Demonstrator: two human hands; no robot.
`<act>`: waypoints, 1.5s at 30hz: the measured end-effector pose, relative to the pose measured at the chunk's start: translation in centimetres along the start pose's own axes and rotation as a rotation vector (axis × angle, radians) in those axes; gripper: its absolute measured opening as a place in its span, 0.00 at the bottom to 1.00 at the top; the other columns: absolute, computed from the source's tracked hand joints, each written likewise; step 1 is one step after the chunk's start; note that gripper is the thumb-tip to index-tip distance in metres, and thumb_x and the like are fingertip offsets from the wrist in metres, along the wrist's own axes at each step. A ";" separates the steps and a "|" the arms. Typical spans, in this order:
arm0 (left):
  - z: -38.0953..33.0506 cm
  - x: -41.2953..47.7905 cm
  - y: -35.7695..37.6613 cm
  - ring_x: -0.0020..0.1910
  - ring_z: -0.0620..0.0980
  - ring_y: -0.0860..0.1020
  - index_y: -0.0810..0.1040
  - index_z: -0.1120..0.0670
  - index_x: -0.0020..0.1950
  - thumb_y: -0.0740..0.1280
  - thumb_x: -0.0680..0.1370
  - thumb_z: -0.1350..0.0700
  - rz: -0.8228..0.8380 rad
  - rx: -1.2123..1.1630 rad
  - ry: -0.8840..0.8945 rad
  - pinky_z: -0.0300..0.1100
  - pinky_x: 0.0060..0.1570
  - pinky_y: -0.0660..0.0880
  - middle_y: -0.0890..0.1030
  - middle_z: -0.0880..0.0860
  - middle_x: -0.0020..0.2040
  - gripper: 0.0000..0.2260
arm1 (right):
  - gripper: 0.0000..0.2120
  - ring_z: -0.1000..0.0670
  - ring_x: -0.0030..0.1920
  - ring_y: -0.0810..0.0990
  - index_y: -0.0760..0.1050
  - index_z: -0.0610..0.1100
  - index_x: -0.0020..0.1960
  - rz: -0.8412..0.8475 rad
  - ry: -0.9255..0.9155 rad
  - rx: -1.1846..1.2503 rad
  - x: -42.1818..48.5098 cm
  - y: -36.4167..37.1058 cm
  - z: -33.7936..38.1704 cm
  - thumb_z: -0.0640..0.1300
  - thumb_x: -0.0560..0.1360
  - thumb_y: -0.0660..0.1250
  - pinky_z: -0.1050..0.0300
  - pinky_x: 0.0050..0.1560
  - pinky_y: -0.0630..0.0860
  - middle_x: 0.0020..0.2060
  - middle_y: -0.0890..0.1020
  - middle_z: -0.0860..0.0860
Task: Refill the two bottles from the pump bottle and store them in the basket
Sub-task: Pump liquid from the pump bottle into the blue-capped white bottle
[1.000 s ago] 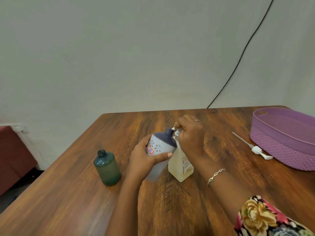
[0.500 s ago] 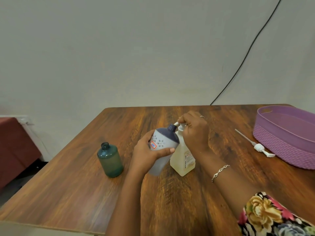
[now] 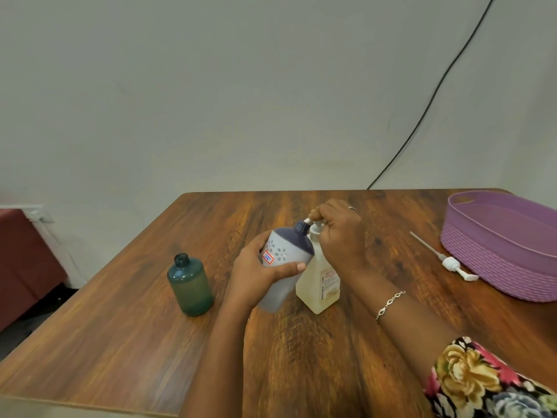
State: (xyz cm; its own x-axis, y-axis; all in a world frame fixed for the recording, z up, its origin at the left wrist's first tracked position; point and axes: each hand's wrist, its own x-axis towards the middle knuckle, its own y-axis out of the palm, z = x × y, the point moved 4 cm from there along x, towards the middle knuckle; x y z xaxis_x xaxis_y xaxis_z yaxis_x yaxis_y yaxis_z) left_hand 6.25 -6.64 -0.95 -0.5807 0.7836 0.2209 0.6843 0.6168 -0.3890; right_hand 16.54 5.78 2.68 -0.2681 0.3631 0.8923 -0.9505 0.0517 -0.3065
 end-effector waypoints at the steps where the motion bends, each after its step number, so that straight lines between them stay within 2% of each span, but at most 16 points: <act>1: -0.1 0.0 0.0 0.49 0.45 0.76 0.71 0.44 0.60 0.73 0.57 0.42 0.001 -0.001 -0.004 0.41 0.46 0.76 0.77 0.45 0.53 0.32 | 0.09 0.46 0.33 0.77 0.77 0.38 0.33 0.006 0.014 0.011 0.1 -0.1 0.1 0.30 0.64 0.59 0.54 0.32 0.75 0.31 0.79 0.46; 6: 0.1 0.0 0.1 0.51 0.46 0.76 0.71 0.45 0.61 0.73 0.57 0.42 0.004 -0.003 -0.015 0.45 0.49 0.77 0.77 0.46 0.54 0.33 | 0.08 0.45 0.32 0.76 0.76 0.37 0.32 0.025 0.065 0.053 1.2 -0.4 0.0 0.32 0.66 0.59 0.51 0.33 0.74 0.30 0.79 0.46; 12: 0.0 -0.1 0.0 0.49 0.45 0.77 0.71 0.44 0.60 0.73 0.56 0.40 0.013 -0.005 -0.022 0.42 0.46 0.76 0.77 0.45 0.53 0.33 | 0.13 0.45 0.32 0.76 0.75 0.37 0.32 -0.009 0.010 0.036 0.1 0.3 -0.1 0.36 0.65 0.53 0.52 0.30 0.74 0.30 0.78 0.46; 17: -0.2 0.0 -0.1 0.50 0.45 0.76 0.71 0.46 0.60 0.73 0.57 0.41 0.018 0.024 -0.025 0.42 0.47 0.76 0.77 0.46 0.53 0.33 | 0.16 0.46 0.34 0.78 0.79 0.37 0.35 0.009 0.050 0.093 0.5 -0.4 -0.1 0.42 0.68 0.54 0.53 0.36 0.75 0.33 0.81 0.45; 20: -0.2 0.0 -0.1 0.51 0.47 0.77 0.72 0.48 0.63 0.74 0.54 0.38 0.016 0.014 -0.022 0.47 0.49 0.77 0.78 0.47 0.55 0.39 | 0.19 0.46 0.36 0.78 0.80 0.37 0.36 0.038 0.087 0.129 1.2 -0.8 -0.2 0.45 0.68 0.53 0.55 0.39 0.73 0.34 0.82 0.45; 24: -0.3 -0.1 0.0 0.49 0.45 0.77 0.72 0.45 0.59 0.74 0.58 0.42 0.019 0.000 -0.021 0.41 0.46 0.76 0.78 0.45 0.51 0.31 | 0.12 0.46 0.35 0.79 0.79 0.37 0.35 -0.008 0.037 0.086 0.3 -0.5 0.2 0.38 0.68 0.58 0.54 0.36 0.75 0.33 0.81 0.46; 28: -0.4 -0.1 0.0 0.48 0.43 0.76 0.70 0.44 0.58 0.78 0.64 0.48 0.023 0.002 -0.020 0.39 0.44 0.75 0.76 0.44 0.51 0.27 | 0.10 0.45 0.34 0.79 0.79 0.37 0.35 0.010 0.016 0.058 0.0 -0.3 -0.1 0.36 0.67 0.59 0.55 0.36 0.74 0.32 0.81 0.46; 32: -0.8 -0.2 0.0 0.48 0.45 0.77 0.72 0.44 0.58 0.74 0.55 0.39 0.020 -0.007 -0.022 0.41 0.45 0.76 0.78 0.45 0.51 0.33 | 0.13 0.46 0.35 0.79 0.80 0.37 0.37 0.035 0.057 0.102 0.8 -0.9 0.0 0.40 0.70 0.58 0.52 0.38 0.76 0.33 0.82 0.45; 34: -0.8 -0.1 -0.2 0.48 0.46 0.77 0.73 0.46 0.59 0.73 0.52 0.37 0.008 -0.021 -0.017 0.43 0.46 0.77 0.78 0.45 0.51 0.36 | 0.17 0.46 0.35 0.78 0.80 0.37 0.36 0.057 0.039 0.103 1.5 -1.0 0.2 0.43 0.69 0.54 0.53 0.38 0.74 0.33 0.82 0.45; 36: -0.6 -0.1 -0.2 0.49 0.46 0.78 0.73 0.47 0.61 0.72 0.52 0.37 0.007 -0.014 -0.019 0.45 0.47 0.77 0.79 0.47 0.53 0.39 | 0.16 0.46 0.34 0.78 0.79 0.37 0.35 0.061 0.009 0.078 1.5 -0.9 0.4 0.42 0.68 0.54 0.54 0.36 0.74 0.32 0.81 0.45; 41: -0.4 -0.2 0.0 0.49 0.46 0.78 0.74 0.45 0.59 0.74 0.55 0.40 0.017 -0.028 -0.030 0.44 0.46 0.77 0.79 0.46 0.52 0.33 | 0.13 0.45 0.32 0.77 0.77 0.37 0.32 0.060 -0.045 0.003 0.5 -0.1 0.3 0.37 0.66 0.54 0.56 0.32 0.72 0.30 0.79 0.45; 43: -0.5 -0.2 -0.1 0.48 0.45 0.77 0.73 0.45 0.57 0.74 0.57 0.43 0.017 -0.033 -0.038 0.41 0.45 0.76 0.78 0.44 0.50 0.30 | 0.14 0.45 0.32 0.77 0.77 0.37 0.33 0.045 -0.031 0.026 0.5 -0.3 0.3 0.37 0.66 0.54 0.57 0.33 0.71 0.30 0.80 0.45; 45: -0.7 -0.3 -0.1 0.48 0.45 0.77 0.72 0.44 0.57 0.74 0.56 0.42 0.018 -0.031 -0.038 0.40 0.44 0.76 0.78 0.44 0.50 0.31 | 0.16 0.45 0.33 0.78 0.79 0.37 0.34 0.035 0.001 0.055 0.7 -0.7 0.2 0.39 0.67 0.53 0.58 0.35 0.72 0.31 0.81 0.44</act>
State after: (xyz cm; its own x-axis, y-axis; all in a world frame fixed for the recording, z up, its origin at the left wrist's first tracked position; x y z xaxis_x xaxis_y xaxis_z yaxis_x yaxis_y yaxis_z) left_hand 6.64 -6.87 -0.34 -0.5844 0.7914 0.1794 0.7076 0.6052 -0.3647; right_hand 16.98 5.76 3.57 -0.3010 0.3651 0.8810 -0.9477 -0.0122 -0.3188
